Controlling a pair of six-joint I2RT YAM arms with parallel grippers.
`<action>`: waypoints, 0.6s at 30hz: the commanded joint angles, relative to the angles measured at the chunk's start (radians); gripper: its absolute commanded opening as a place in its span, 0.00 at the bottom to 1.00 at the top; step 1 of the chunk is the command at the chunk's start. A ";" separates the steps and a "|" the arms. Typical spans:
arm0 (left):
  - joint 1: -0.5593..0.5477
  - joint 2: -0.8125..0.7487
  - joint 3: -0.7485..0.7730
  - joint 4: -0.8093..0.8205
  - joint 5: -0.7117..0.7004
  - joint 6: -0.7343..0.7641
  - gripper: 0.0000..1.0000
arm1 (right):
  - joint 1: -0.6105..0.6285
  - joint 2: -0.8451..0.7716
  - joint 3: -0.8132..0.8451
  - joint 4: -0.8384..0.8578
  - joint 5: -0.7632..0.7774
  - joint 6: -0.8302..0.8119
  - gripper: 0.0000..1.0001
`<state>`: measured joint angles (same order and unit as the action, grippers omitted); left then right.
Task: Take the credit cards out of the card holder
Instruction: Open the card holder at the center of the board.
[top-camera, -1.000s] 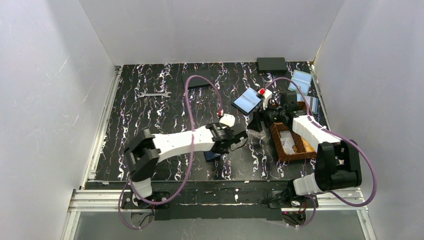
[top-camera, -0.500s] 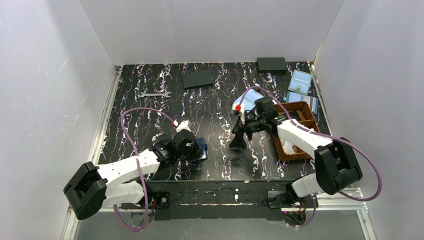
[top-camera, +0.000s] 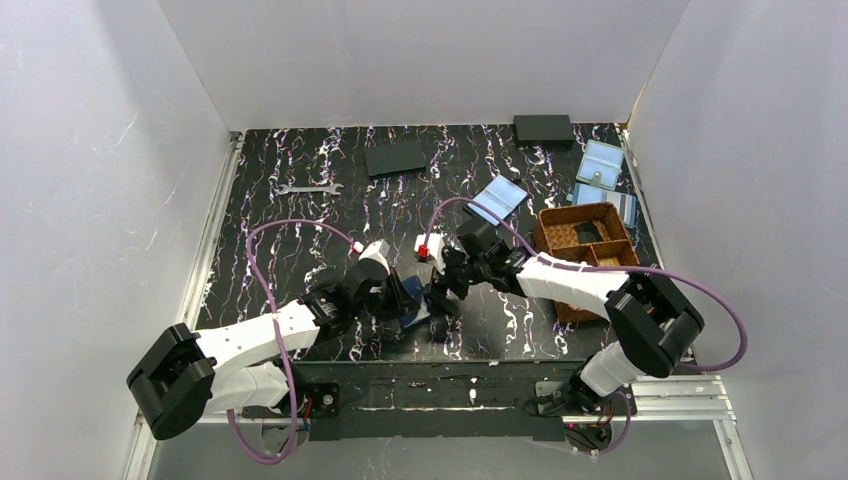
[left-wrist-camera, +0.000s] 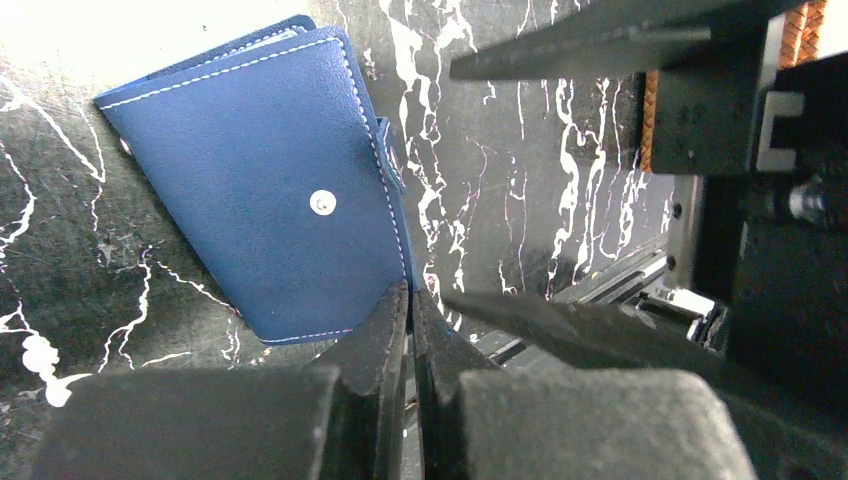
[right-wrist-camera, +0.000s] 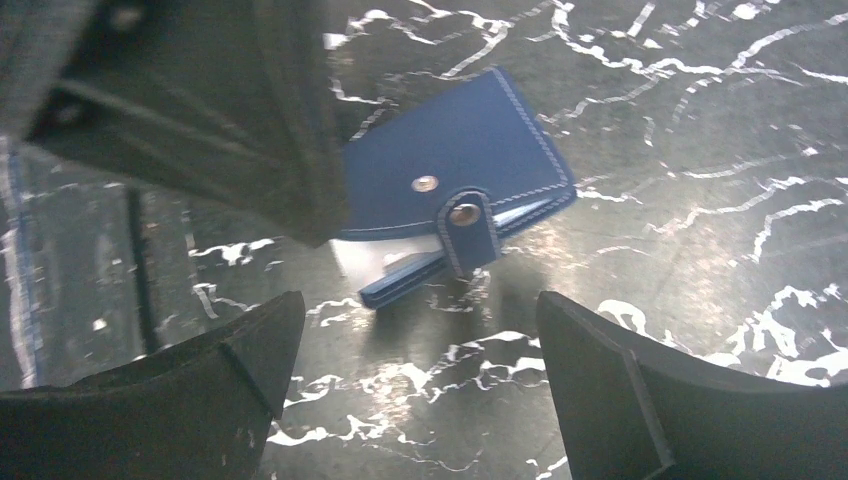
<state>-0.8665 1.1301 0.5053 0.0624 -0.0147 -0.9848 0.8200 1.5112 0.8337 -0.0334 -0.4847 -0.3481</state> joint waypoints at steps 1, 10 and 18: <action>0.001 -0.027 0.015 0.019 0.029 -0.016 0.00 | -0.004 0.009 -0.014 0.115 0.149 0.047 0.93; 0.000 -0.021 0.019 0.065 0.096 -0.043 0.00 | 0.044 0.074 0.016 0.144 0.197 0.095 0.78; 0.009 -0.106 -0.054 0.042 0.002 -0.051 0.00 | -0.096 -0.034 -0.023 0.157 0.224 0.138 0.01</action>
<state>-0.8661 1.0500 0.4778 0.1249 0.0502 -1.0355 0.8227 1.5768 0.8188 0.0769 -0.2264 -0.2485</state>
